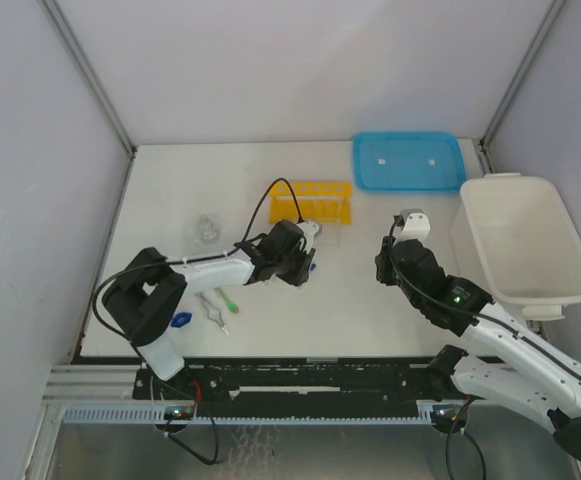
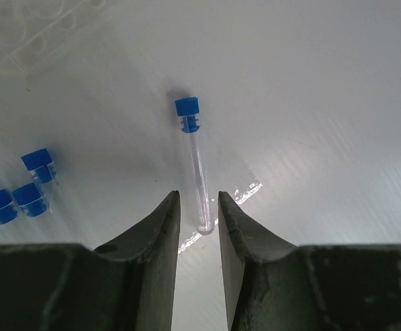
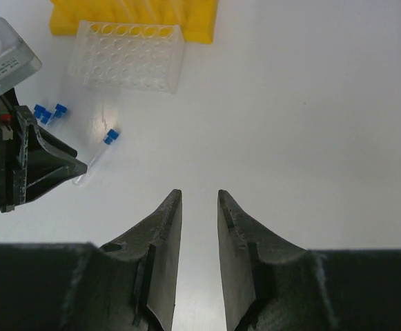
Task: Organize the chemistry lab equipment
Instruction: Pick up the test tube at the center of the board.
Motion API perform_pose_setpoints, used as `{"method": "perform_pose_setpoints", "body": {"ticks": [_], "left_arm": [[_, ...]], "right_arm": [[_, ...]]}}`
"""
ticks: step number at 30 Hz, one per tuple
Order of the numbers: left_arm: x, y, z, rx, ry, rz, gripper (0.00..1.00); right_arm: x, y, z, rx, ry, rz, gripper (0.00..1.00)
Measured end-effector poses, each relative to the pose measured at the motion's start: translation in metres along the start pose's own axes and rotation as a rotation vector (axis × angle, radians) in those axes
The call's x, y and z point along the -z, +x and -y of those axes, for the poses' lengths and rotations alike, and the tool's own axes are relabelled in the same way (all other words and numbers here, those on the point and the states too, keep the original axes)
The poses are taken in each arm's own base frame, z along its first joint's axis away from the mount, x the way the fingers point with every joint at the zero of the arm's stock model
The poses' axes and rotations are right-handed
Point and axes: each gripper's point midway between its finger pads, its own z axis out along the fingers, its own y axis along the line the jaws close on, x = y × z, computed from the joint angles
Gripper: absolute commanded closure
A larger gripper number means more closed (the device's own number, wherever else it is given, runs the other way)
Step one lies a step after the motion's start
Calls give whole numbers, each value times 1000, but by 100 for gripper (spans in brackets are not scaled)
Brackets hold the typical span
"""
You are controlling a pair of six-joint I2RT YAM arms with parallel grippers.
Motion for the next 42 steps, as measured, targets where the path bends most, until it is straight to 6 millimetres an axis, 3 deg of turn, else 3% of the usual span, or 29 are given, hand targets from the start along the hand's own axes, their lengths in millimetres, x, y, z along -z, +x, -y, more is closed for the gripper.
{"method": "perform_pose_setpoints", "body": {"ticks": [6, 10, 14, 19, 26, 30, 36, 42], "left_arm": [[-14, 17, -5, 4, -14, -56, 67], [-17, 15, -5, 4, -14, -53, 68], [-20, 11, -4, 4, -12, -45, 78], [-23, 8, -2, 7, -4, -38, 99], [-16, 10, -1, -1, -3, -31, 100], [11, 7, 6, -26, -1, 29, 100], [77, -21, 36, -102, 34, 255, 98], [143, -37, 66, -159, 73, 477, 96]], "right_arm": [[-4, 7, 2, -8, -7, -29, 74], [-7, 11, 1, -12, -16, -46, 74], [-10, 13, -1, -12, -26, -59, 74], [-14, 20, -3, -4, -32, -85, 74], [-15, 19, -11, -28, -85, -100, 73], [-5, 14, -32, -64, -242, -105, 72], [21, 0, -73, -92, -532, -100, 67], [32, -1, -107, -110, -738, -157, 62]]}}
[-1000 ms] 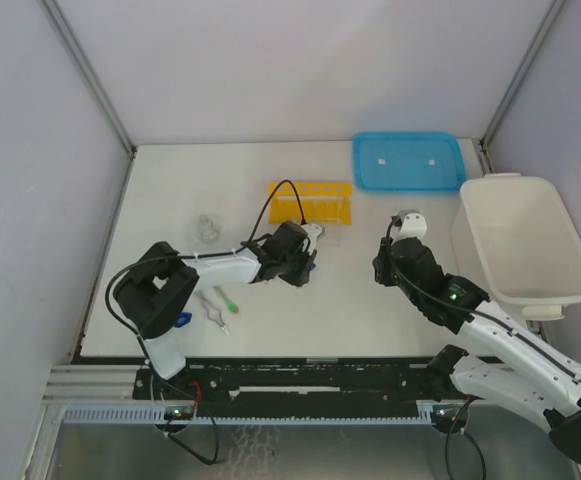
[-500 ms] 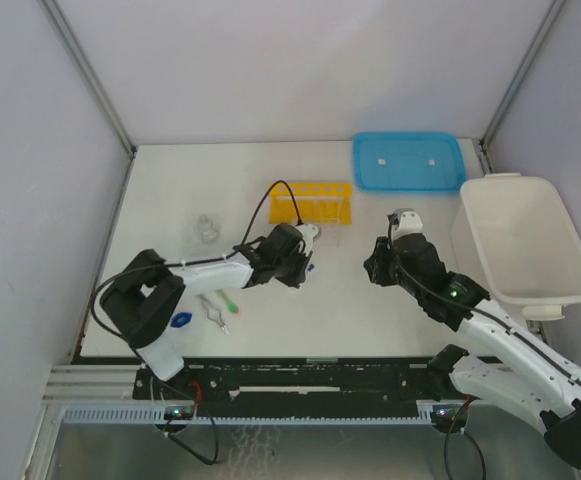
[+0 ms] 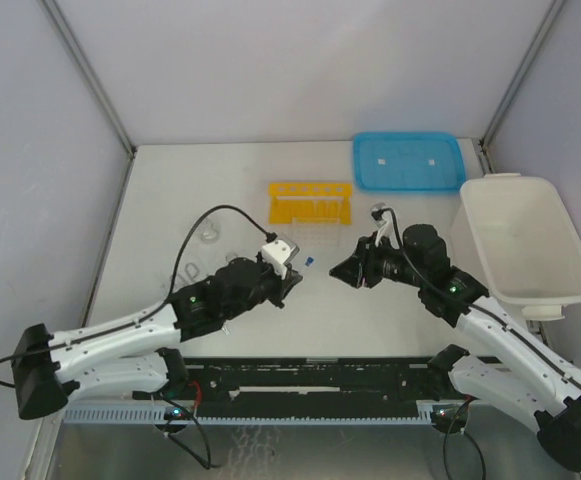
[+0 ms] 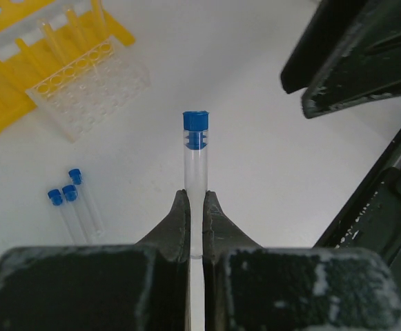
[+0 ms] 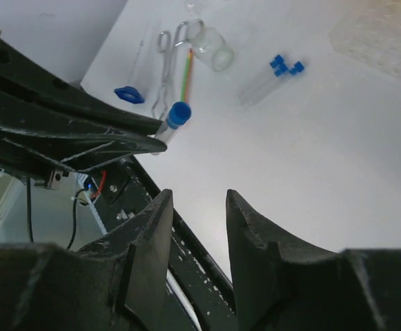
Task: Organize the chemistry lab equipment
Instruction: Pick up the test tube at the center of the board.
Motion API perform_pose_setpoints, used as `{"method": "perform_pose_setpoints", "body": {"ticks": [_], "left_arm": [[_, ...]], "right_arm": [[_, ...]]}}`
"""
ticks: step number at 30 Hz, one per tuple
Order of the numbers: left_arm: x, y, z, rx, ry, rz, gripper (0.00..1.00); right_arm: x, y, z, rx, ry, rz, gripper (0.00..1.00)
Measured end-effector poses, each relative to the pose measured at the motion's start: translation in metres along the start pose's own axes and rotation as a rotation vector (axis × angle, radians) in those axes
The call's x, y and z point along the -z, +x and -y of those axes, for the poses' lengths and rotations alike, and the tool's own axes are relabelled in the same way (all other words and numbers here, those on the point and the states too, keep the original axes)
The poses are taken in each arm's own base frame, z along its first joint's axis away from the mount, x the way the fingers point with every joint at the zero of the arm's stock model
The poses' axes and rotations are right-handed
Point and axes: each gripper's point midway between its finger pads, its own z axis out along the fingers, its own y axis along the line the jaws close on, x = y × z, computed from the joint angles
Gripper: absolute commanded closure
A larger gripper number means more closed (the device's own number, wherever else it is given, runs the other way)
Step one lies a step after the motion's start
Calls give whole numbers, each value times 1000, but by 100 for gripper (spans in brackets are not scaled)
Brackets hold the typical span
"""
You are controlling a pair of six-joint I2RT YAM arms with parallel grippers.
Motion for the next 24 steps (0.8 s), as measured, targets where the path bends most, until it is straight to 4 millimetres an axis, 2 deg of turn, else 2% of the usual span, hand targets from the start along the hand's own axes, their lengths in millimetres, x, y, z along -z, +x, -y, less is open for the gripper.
{"method": "perform_pose_setpoints", "body": {"ticks": [3, 8, 13, 24], "left_arm": [[16, -7, 1, 0, -8, 58, 96], [32, -5, -9, 7, -48, 106, 96], [37, -4, -14, 11, -69, 123, 96], [37, -3, -9, 4, -59, 122, 96]], "right_arm": [[-5, -3, -8, -13, -58, -4, 61], [-14, -11, -20, -36, -146, -12, 59], [-24, -20, -33, -53, -223, -28, 60], [-48, -33, -53, -67, -326, -86, 61]]}}
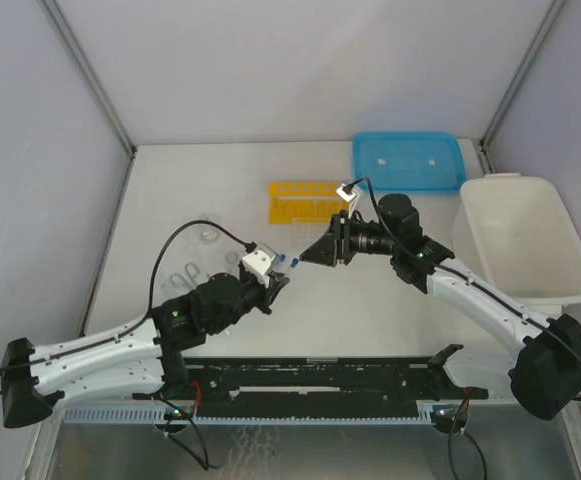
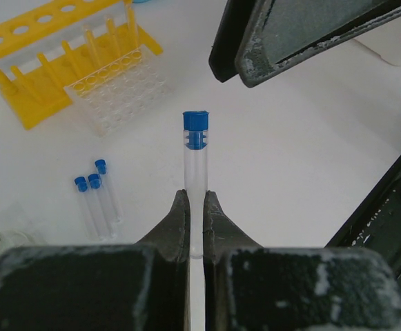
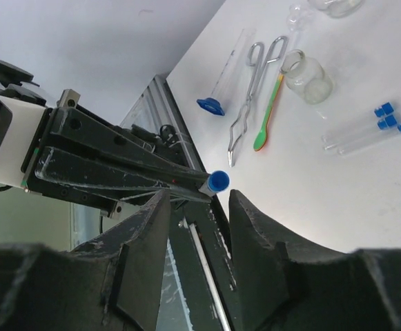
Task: Organize the chemistry lab equipment
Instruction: Pick up the test tube at the center of the board.
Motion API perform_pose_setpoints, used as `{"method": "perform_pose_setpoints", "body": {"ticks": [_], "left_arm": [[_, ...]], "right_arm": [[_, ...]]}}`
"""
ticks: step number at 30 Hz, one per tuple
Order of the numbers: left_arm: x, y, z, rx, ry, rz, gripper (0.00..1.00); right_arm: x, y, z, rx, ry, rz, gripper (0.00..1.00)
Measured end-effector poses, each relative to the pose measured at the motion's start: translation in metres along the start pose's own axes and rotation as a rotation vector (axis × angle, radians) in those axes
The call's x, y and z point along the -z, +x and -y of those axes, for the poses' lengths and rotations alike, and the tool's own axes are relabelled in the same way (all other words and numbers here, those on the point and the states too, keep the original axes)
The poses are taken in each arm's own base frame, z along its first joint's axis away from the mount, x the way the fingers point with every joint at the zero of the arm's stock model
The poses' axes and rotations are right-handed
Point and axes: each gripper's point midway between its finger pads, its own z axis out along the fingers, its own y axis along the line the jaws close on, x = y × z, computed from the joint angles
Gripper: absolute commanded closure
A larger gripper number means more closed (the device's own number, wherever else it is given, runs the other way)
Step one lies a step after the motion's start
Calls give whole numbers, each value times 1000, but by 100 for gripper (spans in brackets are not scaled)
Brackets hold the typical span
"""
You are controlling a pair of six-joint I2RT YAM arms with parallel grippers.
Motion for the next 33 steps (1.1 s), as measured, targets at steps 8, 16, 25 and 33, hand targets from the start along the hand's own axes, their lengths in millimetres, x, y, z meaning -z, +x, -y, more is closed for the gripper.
{"method": "perform_pose_setpoints", "body": {"ticks": [8, 16, 25, 33], "left_arm": [[0, 0, 3, -2, 8, 0, 95], [0, 0, 4, -2, 10, 2, 95], [-1, 2, 4, -6, 10, -6, 95], [-3, 4, 3, -9, -2, -12, 76]], "right_arm": [[-12, 6, 0, -6, -8, -39, 63], [-19, 14, 10, -33, 7, -71, 66], [-22, 20, 8, -28, -8, -92, 89], [-24, 19, 11, -19, 4, -97, 100]]}}
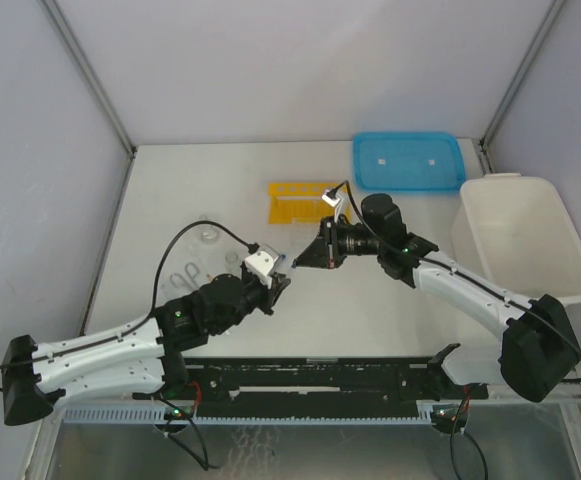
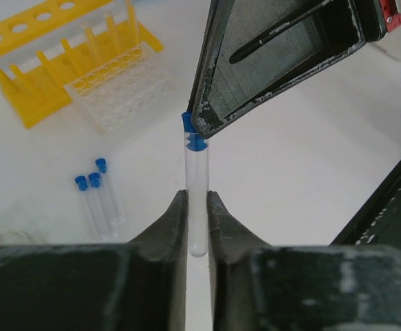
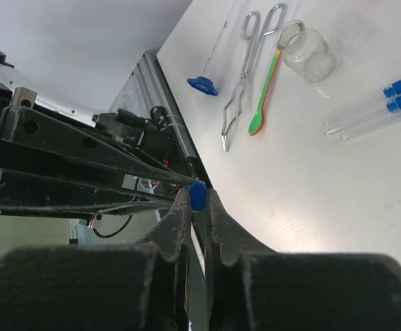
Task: Organize the chemistry lab equipment
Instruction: Pick up the test tube at the center of the board, then insert the test tube into the slot of the test tube rack.
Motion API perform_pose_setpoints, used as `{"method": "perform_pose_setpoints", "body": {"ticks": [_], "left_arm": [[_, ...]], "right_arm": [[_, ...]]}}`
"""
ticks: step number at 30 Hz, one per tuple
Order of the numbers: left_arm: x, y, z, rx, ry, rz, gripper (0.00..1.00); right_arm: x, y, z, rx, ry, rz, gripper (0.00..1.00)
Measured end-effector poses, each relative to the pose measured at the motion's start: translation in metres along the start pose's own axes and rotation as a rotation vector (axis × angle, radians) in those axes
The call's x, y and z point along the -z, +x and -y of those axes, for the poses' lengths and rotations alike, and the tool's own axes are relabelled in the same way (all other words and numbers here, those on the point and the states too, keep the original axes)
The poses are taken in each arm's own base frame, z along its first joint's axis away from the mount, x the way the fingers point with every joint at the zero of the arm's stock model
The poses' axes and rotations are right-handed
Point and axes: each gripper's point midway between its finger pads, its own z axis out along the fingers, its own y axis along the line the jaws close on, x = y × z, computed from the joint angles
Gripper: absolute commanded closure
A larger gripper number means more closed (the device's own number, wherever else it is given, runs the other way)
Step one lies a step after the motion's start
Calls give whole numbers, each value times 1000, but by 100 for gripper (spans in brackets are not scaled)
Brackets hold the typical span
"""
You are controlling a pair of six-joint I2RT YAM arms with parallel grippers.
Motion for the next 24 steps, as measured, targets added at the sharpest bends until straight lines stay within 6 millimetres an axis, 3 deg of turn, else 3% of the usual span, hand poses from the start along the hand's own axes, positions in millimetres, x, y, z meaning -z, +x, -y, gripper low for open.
{"method": "perform_pose_setpoints", "body": {"ticks": [2, 4, 5, 10, 15, 19, 24], "left_arm": [[0, 0, -1, -1, -6, 1, 64], [-1, 1, -2, -1, -12, -5, 4], [-2, 4, -2, -10, -17, -13, 0], [-7, 16, -7, -23, -49, -59, 0], [-15, 33, -11, -45, -74, -124, 0], [-22, 33, -17, -31, -86, -153, 19], [-28, 33, -45, 15, -156, -189, 24]], "right_arm": [[0, -1, 1, 0, 10, -1, 100], [1, -2, 3, -3, 25, 1, 100], [1, -4, 4, -3, 33, 4, 100], [11, -22, 22, -7, 122, 48, 100], [35, -61, 62, 23, 383, 155, 100], [55, -94, 90, 75, 594, 239, 100], [68, -119, 131, 108, 807, 274, 100]]}}
